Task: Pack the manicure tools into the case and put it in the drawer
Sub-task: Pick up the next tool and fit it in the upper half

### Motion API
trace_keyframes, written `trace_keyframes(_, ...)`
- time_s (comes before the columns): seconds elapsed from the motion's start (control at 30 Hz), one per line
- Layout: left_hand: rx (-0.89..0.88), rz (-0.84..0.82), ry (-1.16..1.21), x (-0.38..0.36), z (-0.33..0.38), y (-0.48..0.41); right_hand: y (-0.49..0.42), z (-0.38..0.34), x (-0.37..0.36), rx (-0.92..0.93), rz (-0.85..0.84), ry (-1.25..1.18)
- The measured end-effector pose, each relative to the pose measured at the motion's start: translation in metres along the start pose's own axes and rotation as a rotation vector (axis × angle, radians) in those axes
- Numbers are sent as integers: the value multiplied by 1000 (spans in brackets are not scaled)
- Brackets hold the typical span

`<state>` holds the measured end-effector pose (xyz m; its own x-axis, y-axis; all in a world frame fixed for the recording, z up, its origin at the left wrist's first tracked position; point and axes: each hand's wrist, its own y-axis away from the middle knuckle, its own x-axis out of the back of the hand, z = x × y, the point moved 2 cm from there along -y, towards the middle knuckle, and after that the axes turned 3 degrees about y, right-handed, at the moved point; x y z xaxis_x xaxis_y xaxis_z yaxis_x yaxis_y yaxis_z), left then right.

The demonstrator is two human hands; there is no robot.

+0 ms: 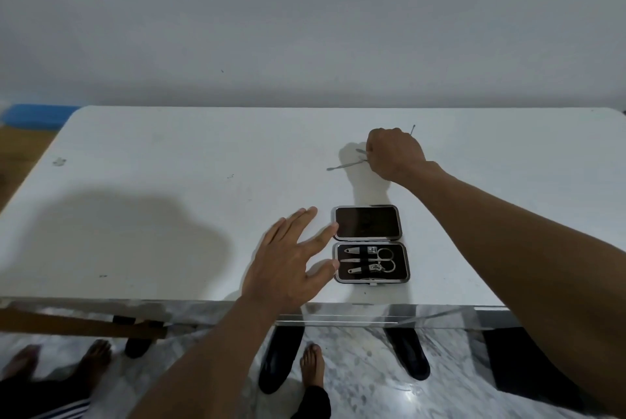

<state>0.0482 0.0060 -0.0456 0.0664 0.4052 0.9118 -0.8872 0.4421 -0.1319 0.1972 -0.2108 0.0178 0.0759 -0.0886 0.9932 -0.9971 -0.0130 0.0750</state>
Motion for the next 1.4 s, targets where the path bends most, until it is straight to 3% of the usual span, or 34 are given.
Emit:
trace_keyframes(0.47,2,-8,-27,-1,1,1,72,19,23,-1,76,-384)
trace_keyframes(0.6,2,-12,-34,-1,1,1,103,25,22,23,21,-515)
trace_keyframes(0.93,11,-14,-38,-1,0,1,132,35,1,101,-126,-297)
trace_keyframes(1.4,15,-19,-32,1,0,0,135,35,4,218,-89,-97)
